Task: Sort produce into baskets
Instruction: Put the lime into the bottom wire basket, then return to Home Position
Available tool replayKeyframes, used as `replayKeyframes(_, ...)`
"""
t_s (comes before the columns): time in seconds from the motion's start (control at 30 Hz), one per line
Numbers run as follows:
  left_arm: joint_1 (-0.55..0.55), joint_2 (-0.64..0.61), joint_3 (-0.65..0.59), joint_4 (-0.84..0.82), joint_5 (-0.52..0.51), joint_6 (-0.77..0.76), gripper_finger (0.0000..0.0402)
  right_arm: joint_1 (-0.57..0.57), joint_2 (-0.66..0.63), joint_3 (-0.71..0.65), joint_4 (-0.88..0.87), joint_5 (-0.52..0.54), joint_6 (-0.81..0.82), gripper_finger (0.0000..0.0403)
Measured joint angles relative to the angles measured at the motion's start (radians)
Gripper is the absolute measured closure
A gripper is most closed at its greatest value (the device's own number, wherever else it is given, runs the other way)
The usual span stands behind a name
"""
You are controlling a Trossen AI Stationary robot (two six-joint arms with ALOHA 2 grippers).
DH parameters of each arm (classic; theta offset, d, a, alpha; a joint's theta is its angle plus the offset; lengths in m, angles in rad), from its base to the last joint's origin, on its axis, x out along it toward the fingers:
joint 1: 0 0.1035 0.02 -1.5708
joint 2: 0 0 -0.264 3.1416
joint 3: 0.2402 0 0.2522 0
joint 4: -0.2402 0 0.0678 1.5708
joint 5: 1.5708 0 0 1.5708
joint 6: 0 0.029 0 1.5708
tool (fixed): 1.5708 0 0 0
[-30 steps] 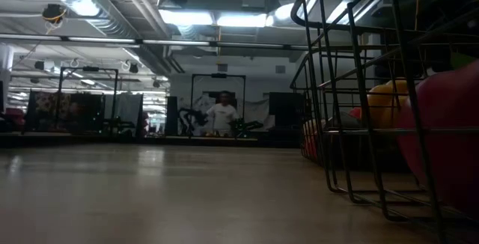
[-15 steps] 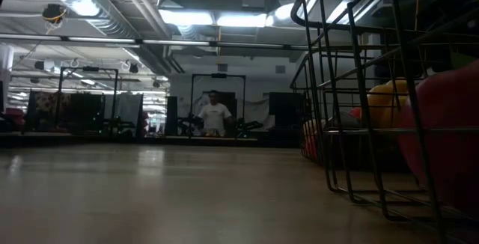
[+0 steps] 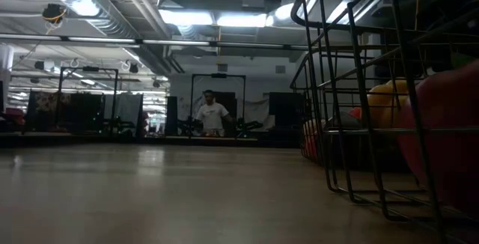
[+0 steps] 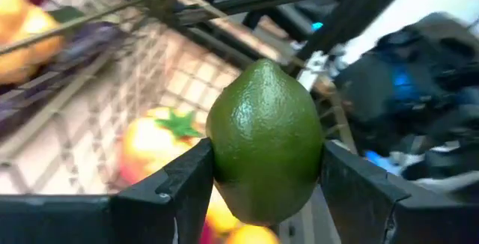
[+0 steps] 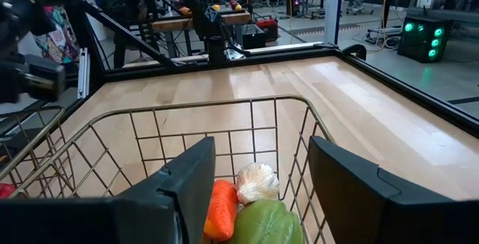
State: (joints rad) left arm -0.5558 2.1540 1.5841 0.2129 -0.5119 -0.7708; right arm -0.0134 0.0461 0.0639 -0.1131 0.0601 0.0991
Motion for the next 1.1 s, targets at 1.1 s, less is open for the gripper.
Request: replayKeyframes(1.1,0.041,-0.012,-0.001,-0.121,0.013,0.357,0.0096,0.0,0.0,0.0,0.0,0.0,0.0,0.0189)
